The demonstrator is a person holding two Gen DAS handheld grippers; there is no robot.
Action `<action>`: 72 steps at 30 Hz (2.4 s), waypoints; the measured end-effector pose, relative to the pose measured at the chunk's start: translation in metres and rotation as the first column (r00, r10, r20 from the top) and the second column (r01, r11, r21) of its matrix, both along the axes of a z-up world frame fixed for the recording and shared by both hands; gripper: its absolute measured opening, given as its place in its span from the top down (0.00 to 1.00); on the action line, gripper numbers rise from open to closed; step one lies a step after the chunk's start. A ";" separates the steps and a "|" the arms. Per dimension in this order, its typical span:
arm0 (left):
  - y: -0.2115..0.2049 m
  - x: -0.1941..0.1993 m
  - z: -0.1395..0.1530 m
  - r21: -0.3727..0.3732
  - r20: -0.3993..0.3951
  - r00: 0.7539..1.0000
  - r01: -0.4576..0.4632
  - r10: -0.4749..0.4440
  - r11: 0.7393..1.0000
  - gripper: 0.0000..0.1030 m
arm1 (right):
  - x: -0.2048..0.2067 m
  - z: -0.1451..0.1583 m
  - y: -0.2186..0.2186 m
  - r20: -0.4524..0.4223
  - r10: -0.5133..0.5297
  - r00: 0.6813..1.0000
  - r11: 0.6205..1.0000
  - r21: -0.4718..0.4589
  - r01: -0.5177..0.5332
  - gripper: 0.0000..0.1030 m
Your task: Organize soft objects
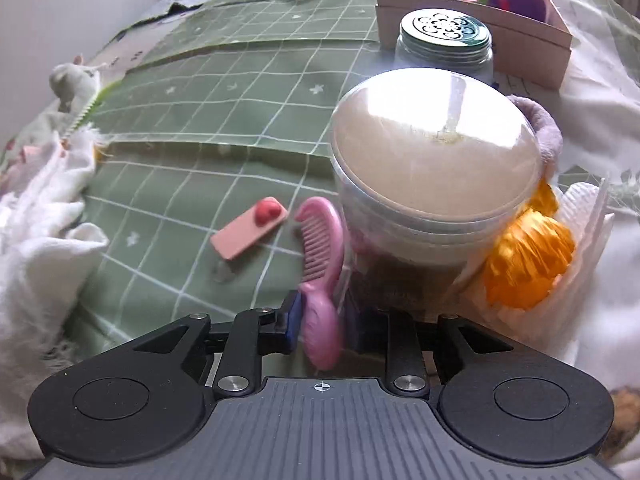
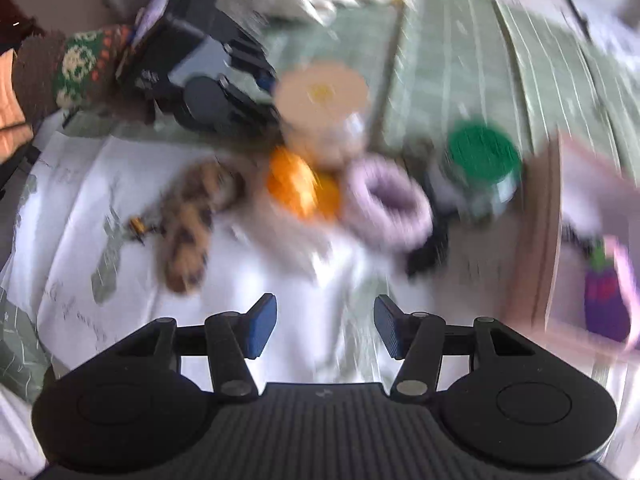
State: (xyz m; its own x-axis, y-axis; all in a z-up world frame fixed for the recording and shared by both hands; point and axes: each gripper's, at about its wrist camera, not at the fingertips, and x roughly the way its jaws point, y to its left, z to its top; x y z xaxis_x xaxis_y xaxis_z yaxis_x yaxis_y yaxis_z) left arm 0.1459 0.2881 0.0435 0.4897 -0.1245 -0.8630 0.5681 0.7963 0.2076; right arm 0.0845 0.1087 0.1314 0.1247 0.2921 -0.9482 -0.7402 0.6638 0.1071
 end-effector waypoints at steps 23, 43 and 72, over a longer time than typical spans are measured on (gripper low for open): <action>0.095 -0.136 0.017 -0.110 -0.130 0.882 -0.468 0.454 0.877 0.78 | -0.017 -0.020 0.129 0.021 0.157 0.987 0.983 0.095 -0.158 0.48; 0.099 -0.144 0.015 -0.208 -0.152 0.759 -0.650 0.633 0.731 0.78 | -0.004 -0.055 0.179 -0.137 -0.044 0.990 0.998 -0.056 0.036 0.85; -0.174 0.023 0.286 -0.538 0.146 0.903 -0.271 0.405 0.798 0.78 | 0.094 0.342 -0.119 0.632 -0.376 0.678 0.918 0.351 0.183 0.87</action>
